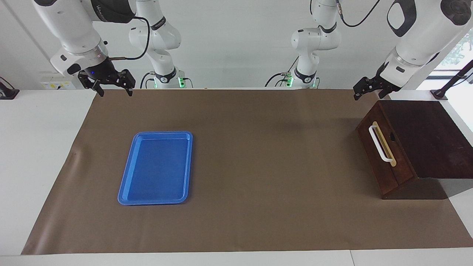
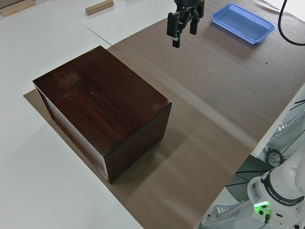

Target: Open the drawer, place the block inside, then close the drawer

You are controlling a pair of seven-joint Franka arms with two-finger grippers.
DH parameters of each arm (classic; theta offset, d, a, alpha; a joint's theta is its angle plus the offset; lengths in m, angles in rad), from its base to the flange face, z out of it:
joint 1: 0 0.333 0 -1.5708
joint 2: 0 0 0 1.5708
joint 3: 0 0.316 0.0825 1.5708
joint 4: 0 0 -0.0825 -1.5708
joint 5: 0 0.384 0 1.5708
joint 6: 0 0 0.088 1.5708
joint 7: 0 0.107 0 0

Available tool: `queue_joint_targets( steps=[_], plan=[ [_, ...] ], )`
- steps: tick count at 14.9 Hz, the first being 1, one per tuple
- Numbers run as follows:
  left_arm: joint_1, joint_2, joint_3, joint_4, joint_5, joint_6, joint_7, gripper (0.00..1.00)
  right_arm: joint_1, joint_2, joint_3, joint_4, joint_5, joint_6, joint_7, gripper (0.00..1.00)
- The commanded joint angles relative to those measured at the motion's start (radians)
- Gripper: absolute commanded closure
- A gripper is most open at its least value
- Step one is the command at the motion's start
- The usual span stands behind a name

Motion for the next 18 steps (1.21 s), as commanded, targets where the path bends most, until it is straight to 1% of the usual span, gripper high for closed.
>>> queue_joint_targets(
  steps=[1,6,8,18],
  plan=[
    [-0.026,0.014,0.011,0.028,-0.003,-0.015,0.015,0.0,-0.004,0.015,0.003,0.029,0.003,-0.04,-0.02,0.0],
    [-0.034,0.014,0.002,0.025,-0.008,0.023,0.018,0.0,-0.008,0.014,0.002,0.029,0.003,-0.049,-0.023,0.0],
    [-0.03,0.014,-0.01,0.024,-0.008,0.028,0.018,0.0,-0.005,0.015,0.003,0.029,0.003,-0.044,-0.02,0.0],
    [-0.028,0.014,-0.008,0.02,-0.013,0.055,0.017,0.0,-0.002,0.014,0.003,0.029,0.004,-0.043,-0.016,0.0]
  ],
)
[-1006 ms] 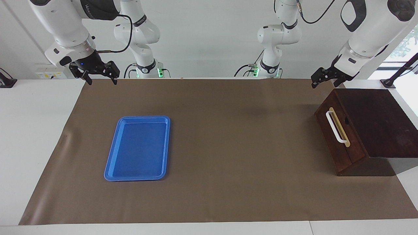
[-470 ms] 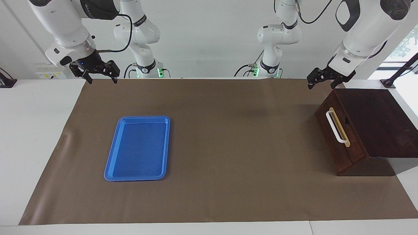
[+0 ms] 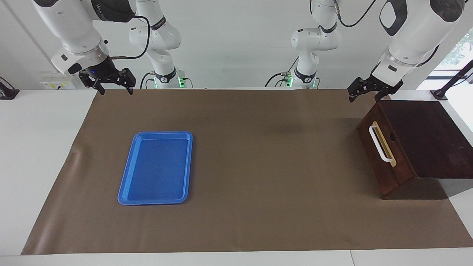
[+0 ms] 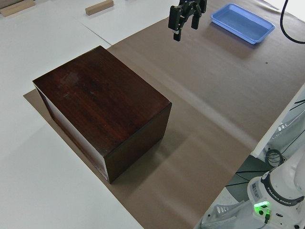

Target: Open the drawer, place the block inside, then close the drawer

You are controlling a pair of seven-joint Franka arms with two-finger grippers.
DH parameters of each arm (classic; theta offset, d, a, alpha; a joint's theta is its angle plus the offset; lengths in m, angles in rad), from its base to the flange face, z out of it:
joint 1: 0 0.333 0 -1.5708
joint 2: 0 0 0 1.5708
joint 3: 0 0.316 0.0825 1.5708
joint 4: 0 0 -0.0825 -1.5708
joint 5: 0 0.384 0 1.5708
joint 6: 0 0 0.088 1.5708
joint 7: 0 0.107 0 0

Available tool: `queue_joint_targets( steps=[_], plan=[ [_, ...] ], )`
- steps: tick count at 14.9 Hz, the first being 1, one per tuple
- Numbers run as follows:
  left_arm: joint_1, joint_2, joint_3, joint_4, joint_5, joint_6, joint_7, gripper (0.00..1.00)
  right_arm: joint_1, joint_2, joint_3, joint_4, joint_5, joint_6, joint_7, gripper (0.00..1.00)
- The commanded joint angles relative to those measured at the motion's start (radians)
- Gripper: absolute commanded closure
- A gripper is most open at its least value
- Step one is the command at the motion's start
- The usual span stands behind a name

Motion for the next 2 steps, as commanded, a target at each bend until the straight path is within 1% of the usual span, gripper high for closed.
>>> queue_joint_targets(
  steps=[1,2],
  plan=[
    [0.0,0.011,0.004,0.016,-0.013,0.011,0.014,0.0,-0.002,0.015,0.002,0.024,0.004,-0.015,-0.018,0.0],
    [0.001,0.009,0.004,0.016,-0.013,0.011,0.015,0.0,-0.004,0.015,0.002,0.024,0.004,-0.015,-0.018,0.0]
  ],
)
